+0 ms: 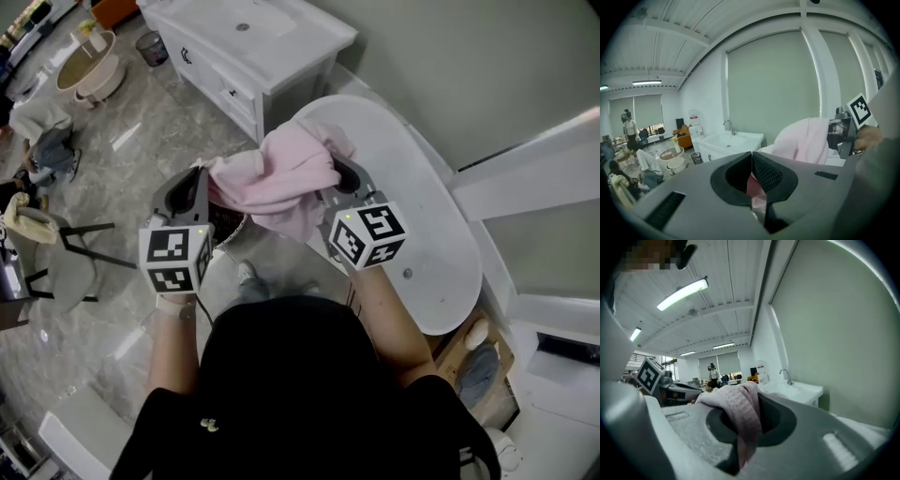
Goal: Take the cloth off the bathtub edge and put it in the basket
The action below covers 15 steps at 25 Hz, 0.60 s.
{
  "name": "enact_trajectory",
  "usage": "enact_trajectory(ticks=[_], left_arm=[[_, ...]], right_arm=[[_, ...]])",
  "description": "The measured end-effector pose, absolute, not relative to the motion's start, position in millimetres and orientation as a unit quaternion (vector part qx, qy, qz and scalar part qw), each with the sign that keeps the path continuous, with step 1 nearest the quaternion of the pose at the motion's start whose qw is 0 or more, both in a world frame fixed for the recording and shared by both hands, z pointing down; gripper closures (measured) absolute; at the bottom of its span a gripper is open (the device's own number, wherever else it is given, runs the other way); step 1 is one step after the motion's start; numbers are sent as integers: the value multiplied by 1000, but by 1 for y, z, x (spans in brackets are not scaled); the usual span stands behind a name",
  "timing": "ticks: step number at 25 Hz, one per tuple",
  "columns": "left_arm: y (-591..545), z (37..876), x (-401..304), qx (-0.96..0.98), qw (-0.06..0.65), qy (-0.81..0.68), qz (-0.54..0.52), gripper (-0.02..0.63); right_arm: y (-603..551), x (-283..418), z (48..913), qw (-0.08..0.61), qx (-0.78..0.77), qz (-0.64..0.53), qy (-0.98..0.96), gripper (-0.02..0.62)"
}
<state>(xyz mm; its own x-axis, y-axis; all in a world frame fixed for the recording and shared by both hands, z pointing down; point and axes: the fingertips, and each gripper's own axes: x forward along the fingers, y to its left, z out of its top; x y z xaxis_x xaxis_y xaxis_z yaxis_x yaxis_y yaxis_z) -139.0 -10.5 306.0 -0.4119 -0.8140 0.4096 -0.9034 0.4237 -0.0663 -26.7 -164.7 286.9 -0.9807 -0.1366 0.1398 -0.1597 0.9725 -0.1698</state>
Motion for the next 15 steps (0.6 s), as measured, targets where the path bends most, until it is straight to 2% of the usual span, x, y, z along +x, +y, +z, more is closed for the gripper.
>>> enact_trajectory(ticks=[7, 15], left_arm=[[6, 295, -162, 506, 149, -841, 120, 584], [59, 289, -209, 471, 146, -864, 100, 583]], right_arm=[[-144, -64, 253, 51, 42, 84, -994, 569], [-78, -140, 233, 50, -33, 67, -996, 569]])
